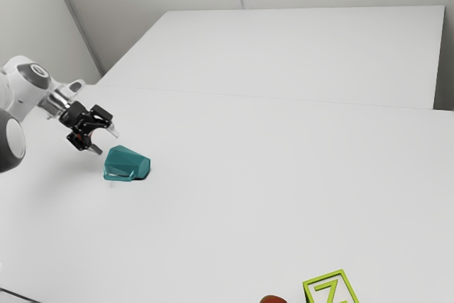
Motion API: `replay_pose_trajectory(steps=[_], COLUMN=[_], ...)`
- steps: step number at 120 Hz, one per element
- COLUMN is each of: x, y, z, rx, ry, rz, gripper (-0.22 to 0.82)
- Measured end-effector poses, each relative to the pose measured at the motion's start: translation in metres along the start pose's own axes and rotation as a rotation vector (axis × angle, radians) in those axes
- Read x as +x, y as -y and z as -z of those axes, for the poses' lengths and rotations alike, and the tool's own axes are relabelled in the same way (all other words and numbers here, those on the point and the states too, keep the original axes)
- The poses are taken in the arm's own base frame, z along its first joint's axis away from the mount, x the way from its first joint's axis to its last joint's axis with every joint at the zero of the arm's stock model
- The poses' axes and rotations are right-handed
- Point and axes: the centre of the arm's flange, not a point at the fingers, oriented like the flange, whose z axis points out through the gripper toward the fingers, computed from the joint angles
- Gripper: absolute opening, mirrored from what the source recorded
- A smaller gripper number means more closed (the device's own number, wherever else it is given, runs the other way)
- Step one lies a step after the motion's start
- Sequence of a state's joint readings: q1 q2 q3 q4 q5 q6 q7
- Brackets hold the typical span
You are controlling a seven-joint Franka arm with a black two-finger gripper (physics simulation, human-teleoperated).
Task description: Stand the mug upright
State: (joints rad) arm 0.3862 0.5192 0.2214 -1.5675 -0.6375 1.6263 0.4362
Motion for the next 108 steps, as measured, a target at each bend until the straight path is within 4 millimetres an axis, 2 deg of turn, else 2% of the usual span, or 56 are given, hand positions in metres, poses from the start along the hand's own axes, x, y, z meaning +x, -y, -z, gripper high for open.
replay_pose_trajectory(steps=[34,48,53,67,76,92,108], x=[0.007,0.009,0.01,0.012,0.013,0.013,0.015], y=[0.008,0.004,0.002,-0.001,-0.001,-0.004,-0.015], z=[-0.037,-0.05,-0.052,-0.051,-0.051,-0.048,-0.048], rx=[-0.105,-0.126,-0.126,-0.119,-0.117,-0.111,-0.108], ry=[0.015,0.025,0.023,0.014,0.011,0.003,0.001], rz=[0.006,-0.005,-0.012,-0.024,-0.029,-0.04,-0.061], gripper=[0.6,0.6,0.52,0.21,0.07,-0.03,-0.09])
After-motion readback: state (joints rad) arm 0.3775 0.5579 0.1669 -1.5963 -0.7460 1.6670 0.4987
